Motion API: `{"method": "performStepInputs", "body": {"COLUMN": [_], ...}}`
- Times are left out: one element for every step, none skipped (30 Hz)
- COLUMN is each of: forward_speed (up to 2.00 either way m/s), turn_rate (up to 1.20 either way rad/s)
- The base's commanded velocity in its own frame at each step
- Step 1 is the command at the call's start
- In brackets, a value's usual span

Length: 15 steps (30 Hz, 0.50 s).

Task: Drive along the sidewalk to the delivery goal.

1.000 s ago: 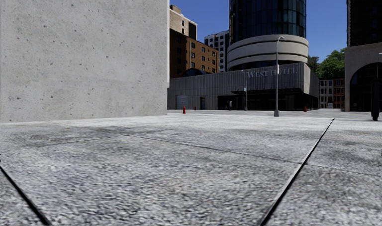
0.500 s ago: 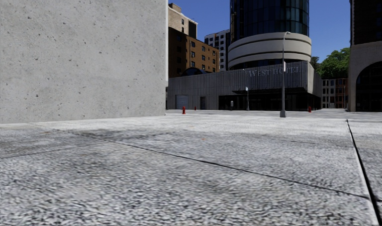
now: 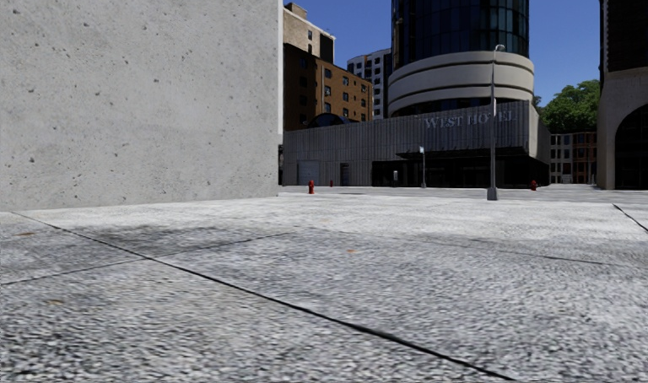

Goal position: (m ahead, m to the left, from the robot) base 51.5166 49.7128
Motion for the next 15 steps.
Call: {"method": "performStepInputs", "body": {"forward_speed": [2.0, 2.0, 2.0, 2.0, 2.0, 2.0, 2.0, 2.0, 2.0, 2.0, 2.0, 2.0, 2.0, 2.0, 2.0], "turn_rate": [0.0, 0.0, 0.0, 0.0, 0.0, 0.0, 0.0, 0.0, 0.0, 0.0, 0.0, 0.0, 0.0, 0.0, 0.0]}}
